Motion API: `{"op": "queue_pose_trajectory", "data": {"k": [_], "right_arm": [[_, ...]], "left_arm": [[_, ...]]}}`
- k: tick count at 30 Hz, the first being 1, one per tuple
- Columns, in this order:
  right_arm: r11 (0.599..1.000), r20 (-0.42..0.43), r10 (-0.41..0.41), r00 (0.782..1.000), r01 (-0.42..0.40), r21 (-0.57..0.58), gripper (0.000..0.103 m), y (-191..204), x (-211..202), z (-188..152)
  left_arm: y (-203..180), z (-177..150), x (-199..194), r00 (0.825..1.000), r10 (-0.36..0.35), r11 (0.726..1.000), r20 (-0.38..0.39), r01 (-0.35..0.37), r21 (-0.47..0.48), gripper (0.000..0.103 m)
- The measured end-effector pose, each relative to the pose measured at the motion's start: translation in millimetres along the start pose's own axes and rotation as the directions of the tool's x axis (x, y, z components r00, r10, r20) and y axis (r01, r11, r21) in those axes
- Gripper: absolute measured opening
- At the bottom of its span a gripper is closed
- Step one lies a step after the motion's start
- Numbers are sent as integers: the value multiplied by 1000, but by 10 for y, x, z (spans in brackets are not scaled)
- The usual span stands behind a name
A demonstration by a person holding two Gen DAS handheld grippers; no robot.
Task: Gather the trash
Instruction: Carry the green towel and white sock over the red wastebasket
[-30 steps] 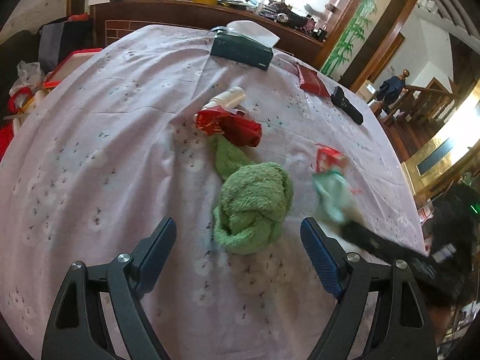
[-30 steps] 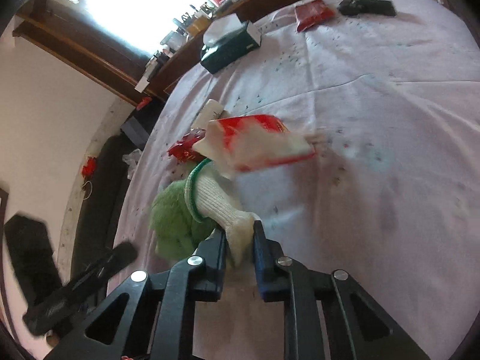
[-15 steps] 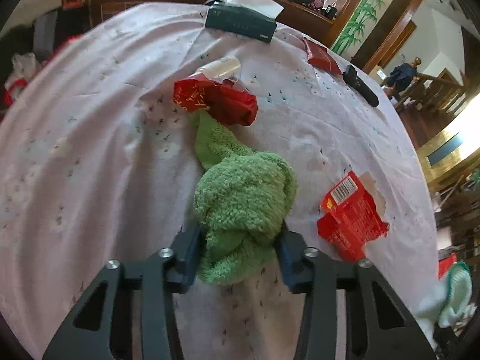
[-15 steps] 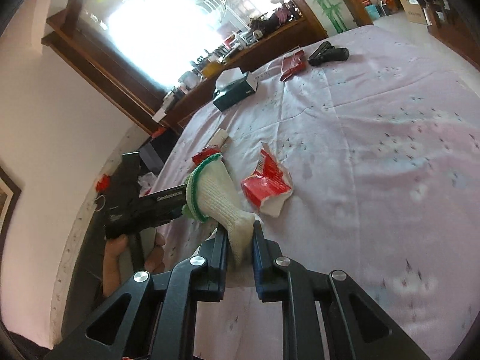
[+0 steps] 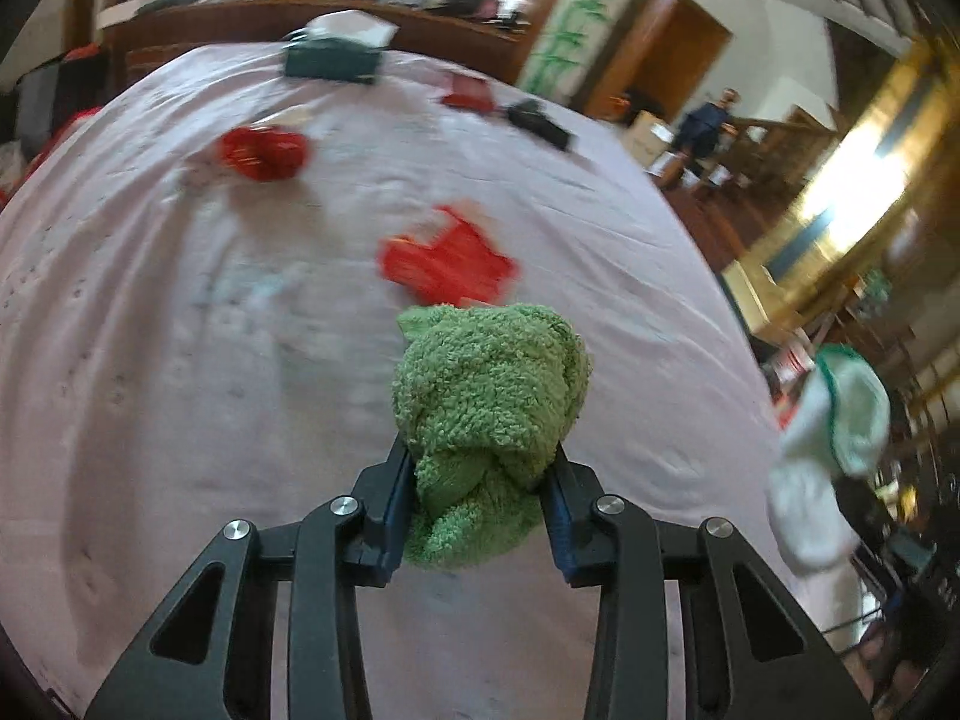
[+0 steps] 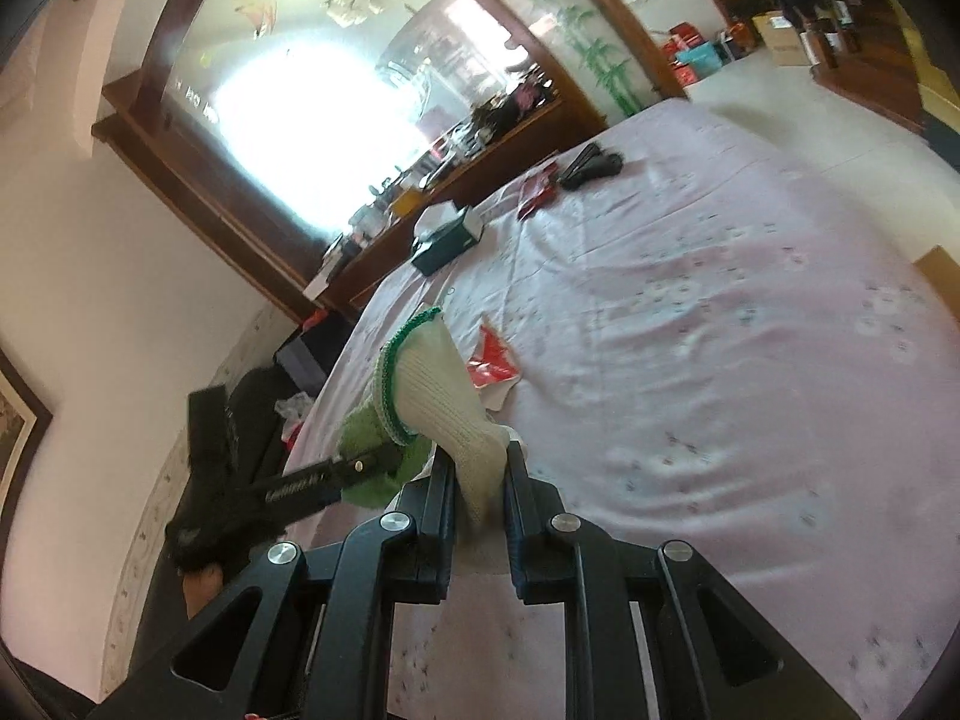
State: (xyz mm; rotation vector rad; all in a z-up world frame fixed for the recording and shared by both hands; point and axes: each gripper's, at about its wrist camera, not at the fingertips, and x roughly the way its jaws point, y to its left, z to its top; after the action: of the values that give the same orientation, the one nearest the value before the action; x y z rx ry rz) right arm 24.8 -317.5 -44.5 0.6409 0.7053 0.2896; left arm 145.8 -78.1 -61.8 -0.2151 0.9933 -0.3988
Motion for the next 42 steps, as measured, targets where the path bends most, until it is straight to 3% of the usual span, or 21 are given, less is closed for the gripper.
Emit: {"op": "queue_pose_trajectory", "data": {"k": [5, 9, 16, 25, 32, 42], "right_arm": [[997, 73, -66, 995, 67, -22, 15, -11, -428, -78], [993, 145, -111, 983, 116, -31, 15, 35, -742, -121], [991, 205, -115, 972, 125, -36, 15, 80, -1086, -132], [985, 275, -151, 950, 168, -37, 15, 127, -1462, -161], [972, 354, -218, 910, 236, -10, 15, 107, -1895, -152], [936, 451, -332, 828, 348, 51, 15, 29, -2513, -104]], "left_arm": [[-493, -189, -144, 998, -66, 995, 9, 65, 78, 36], [-777, -323, -364, 996, -65, 988, 58, 55, 147, 36], [-1063, -416, -720, 986, -47, 975, 158, 11, 221, 36], [-1516, -435, -999, 964, -103, 946, 245, 19, 323, 36], [-1977, -481, -1122, 944, -182, 911, 275, 56, 409, 36], [-2526, -561, -1095, 927, -283, 859, 246, 131, 494, 36]]}}
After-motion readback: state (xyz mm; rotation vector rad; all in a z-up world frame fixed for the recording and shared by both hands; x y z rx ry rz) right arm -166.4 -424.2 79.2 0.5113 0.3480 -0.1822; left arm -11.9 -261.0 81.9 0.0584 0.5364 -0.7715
